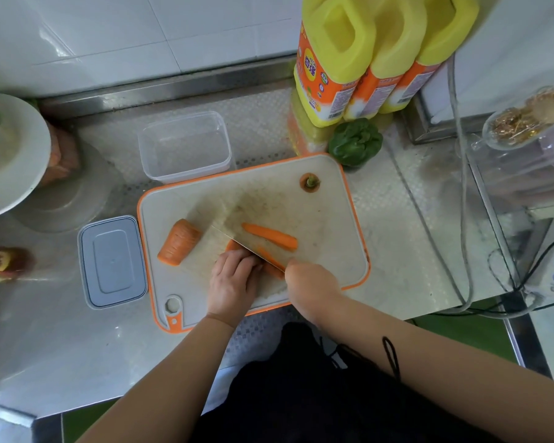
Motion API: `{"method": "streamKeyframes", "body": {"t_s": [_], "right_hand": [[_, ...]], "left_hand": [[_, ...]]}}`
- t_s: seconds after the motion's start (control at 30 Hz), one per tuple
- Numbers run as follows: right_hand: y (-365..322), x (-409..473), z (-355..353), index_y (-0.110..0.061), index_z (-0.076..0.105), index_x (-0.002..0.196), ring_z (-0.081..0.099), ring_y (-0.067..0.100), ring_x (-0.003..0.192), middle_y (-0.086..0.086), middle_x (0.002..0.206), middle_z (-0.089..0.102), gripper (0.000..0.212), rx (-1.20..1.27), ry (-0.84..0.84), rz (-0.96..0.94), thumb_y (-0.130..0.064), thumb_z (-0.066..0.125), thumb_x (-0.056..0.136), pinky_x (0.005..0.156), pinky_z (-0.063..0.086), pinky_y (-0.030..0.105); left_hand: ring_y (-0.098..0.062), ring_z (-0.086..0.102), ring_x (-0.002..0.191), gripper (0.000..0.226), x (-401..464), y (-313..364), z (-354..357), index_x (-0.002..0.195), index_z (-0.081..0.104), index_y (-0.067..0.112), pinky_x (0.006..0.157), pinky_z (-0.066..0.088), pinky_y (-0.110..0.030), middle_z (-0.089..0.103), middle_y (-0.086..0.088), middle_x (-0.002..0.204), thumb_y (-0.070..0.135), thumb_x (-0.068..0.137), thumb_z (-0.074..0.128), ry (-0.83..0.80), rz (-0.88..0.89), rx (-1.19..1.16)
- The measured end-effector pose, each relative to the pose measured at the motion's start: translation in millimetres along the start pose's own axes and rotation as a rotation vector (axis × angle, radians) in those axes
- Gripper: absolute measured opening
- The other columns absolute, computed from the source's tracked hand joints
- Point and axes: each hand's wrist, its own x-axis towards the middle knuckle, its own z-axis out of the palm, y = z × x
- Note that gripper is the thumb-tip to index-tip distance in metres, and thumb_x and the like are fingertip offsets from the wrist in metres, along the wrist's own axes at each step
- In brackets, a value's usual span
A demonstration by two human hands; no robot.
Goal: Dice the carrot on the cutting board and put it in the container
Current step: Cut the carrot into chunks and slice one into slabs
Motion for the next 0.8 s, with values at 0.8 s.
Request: {"method": "streamKeyframes", "body": {"t_s": [0.8], "right_hand": [[12, -17, 17, -0.009, 0.038, 0.125, 0.066, 0.029, 0.085, 0.006, 0.095, 0.066, 0.035, -0.038, 0.175, -0.151, -0.005, 0.042, 0.091, 0.06, 0.036, 0.033]], "left_hand": [[-0.021, 0.058, 0.09, 0.012, 144, 59, -21, 0.087, 0.064, 0.02, 0.065, 0.043, -0.029, 0.06, 0.005, 0.09, 0.031, 0.09, 0.063, -1.184, 0.074, 0.421]]}}
